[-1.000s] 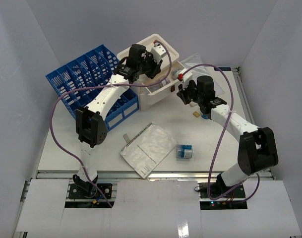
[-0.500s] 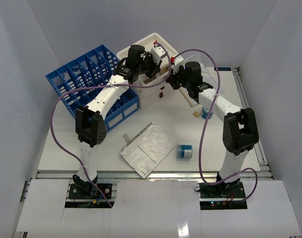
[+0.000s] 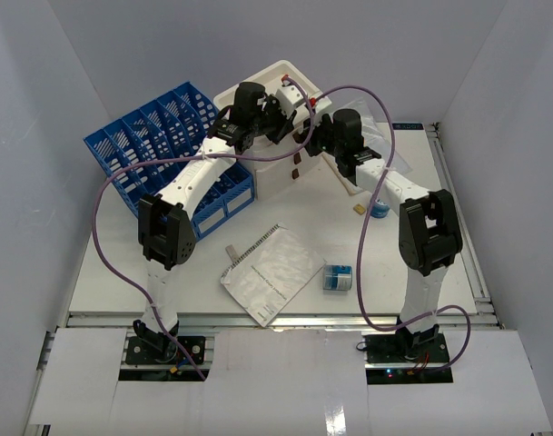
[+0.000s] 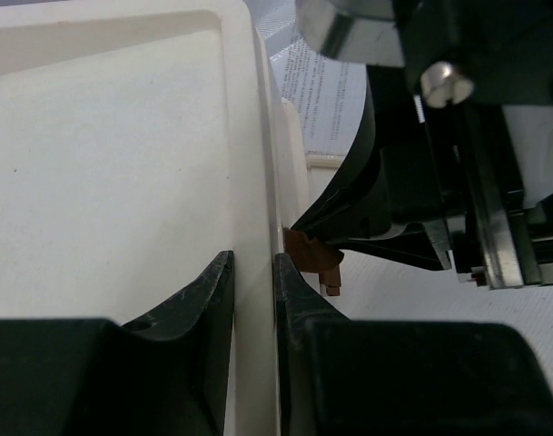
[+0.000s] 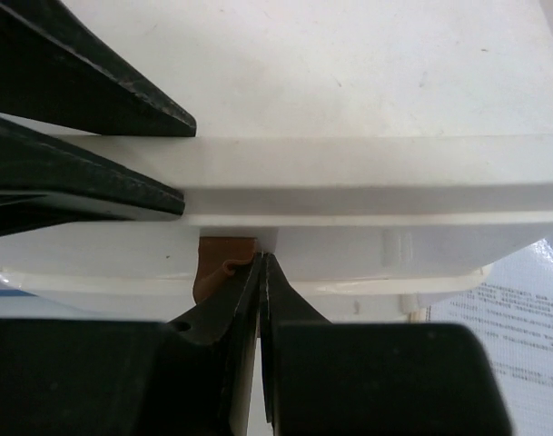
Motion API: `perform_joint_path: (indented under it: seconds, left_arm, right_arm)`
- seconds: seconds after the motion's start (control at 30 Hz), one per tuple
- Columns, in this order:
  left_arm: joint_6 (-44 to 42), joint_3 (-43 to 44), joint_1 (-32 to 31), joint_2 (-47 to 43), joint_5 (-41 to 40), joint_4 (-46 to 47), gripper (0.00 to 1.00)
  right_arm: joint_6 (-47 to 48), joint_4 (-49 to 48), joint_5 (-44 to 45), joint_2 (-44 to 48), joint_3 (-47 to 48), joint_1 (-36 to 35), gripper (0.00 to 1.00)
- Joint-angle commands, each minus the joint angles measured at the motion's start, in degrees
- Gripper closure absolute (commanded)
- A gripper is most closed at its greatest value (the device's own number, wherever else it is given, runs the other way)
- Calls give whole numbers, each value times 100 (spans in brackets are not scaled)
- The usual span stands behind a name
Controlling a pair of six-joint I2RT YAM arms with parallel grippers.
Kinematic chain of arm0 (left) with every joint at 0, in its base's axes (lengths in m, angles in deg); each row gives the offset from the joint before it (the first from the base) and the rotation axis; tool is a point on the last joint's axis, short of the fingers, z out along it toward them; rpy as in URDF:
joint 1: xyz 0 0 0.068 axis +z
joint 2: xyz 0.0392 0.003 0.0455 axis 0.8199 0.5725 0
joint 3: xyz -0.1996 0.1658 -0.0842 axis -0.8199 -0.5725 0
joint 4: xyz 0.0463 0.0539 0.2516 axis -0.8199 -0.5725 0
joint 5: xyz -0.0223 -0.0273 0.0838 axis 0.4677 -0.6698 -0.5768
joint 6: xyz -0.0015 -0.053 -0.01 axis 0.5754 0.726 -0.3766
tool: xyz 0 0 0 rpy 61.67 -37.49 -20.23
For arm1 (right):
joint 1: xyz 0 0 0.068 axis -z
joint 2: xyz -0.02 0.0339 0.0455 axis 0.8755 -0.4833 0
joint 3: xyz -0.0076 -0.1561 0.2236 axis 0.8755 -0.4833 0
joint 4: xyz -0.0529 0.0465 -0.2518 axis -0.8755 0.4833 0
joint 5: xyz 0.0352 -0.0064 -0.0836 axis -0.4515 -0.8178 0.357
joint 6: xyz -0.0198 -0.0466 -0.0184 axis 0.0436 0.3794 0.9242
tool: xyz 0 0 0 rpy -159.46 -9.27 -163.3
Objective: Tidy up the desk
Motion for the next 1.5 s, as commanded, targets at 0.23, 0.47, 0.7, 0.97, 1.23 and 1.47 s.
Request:
perform_joint_path:
  seconds: [0.23, 0.47, 0.7, 0.97, 1.23, 1.47]
  left_arm:
    - [372, -103, -267, -171, -66, -284, 74]
    - [1384, 50, -237, -666, -687, 572, 41]
    - [2139, -263, -226, -1531, -886, 951, 9]
    - [2763, -3555, -173, -4212, -1045, 1301, 2]
    - [3997, -6915, -100, -7326, -1234, 1259, 2]
    - [5006, -8509, -94, -8964, -1321, 864, 2]
  right_arm:
    - [78, -1609, -692, 689, -842, -65, 88]
    - [947, -986, -1839, 1277, -1537, 300, 47]
    - [1017, -353, -1983, 685, -1206, 353, 27]
    - [826, -181, -1583, -40, -562, 356, 23]
    - [698, -188, -1403, -693, 204, 336, 36]
    - [594, -245, -1501, -739, 239, 335, 85]
